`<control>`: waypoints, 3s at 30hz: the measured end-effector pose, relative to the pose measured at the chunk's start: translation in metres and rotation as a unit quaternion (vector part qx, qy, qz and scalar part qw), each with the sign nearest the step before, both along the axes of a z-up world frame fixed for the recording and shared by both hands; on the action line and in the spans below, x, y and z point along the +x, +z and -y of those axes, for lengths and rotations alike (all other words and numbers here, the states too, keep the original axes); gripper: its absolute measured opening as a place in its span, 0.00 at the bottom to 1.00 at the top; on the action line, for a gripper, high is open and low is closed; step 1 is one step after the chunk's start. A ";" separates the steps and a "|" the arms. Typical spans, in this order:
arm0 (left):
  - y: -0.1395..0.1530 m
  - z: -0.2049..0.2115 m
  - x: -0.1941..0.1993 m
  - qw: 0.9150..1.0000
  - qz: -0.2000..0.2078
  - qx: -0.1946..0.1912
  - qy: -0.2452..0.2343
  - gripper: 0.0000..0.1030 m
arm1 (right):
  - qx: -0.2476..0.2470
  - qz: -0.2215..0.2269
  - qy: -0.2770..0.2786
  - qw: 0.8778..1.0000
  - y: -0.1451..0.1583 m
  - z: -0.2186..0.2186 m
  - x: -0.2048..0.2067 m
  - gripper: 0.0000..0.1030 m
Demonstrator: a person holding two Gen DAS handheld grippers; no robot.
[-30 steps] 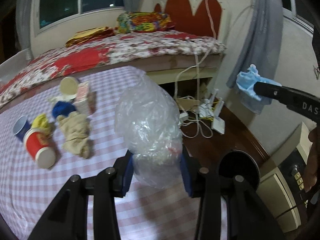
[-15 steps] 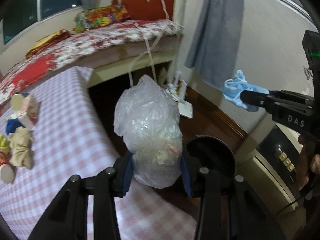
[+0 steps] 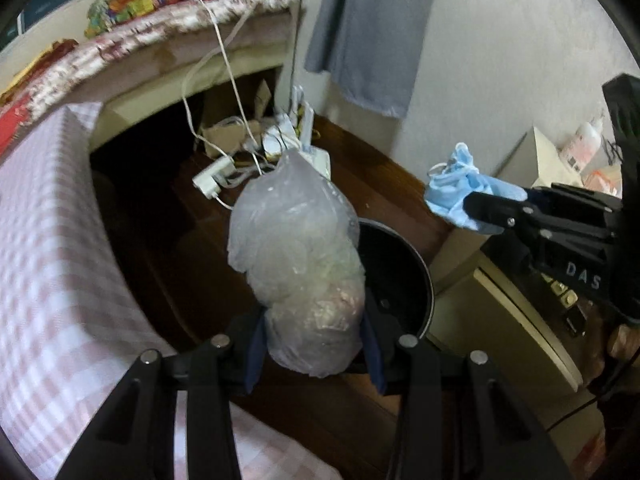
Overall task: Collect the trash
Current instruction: 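Carry the clear bag and blue mask over the black bin with both tools, then open both tools to drop the clear bag and mask into the bin, then move both open tools back toward the red paper cup on the table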
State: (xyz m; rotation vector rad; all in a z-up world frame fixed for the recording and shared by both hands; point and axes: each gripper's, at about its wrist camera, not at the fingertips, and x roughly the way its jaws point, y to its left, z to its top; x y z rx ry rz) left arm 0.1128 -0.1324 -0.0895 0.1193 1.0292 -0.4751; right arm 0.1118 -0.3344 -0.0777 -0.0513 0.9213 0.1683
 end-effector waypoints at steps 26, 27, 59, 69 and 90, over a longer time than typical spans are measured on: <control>-0.122 0.069 0.039 0.980 -0.182 0.067 -0.046 0.43 | 0.005 -0.152 0.083 0.985 -0.153 0.023 0.030 0.22; -0.125 0.069 0.041 0.979 -0.187 0.071 -0.044 0.45 | 0.001 -0.155 0.089 0.984 -0.156 0.022 0.031 0.22; 0.038 -0.050 0.002 0.994 0.063 0.034 0.083 0.89 | 0.010 -0.001 0.010 1.000 0.002 -0.016 0.009 0.82; 0.057 -0.110 -0.003 0.986 0.083 0.023 0.145 0.89 | 0.010 0.042 0.055 0.998 0.043 -0.085 0.017 0.82; 0.078 -0.262 -0.032 0.950 0.109 0.015 0.292 0.89 | 0.004 0.086 0.164 0.983 0.097 -0.230 0.018 0.83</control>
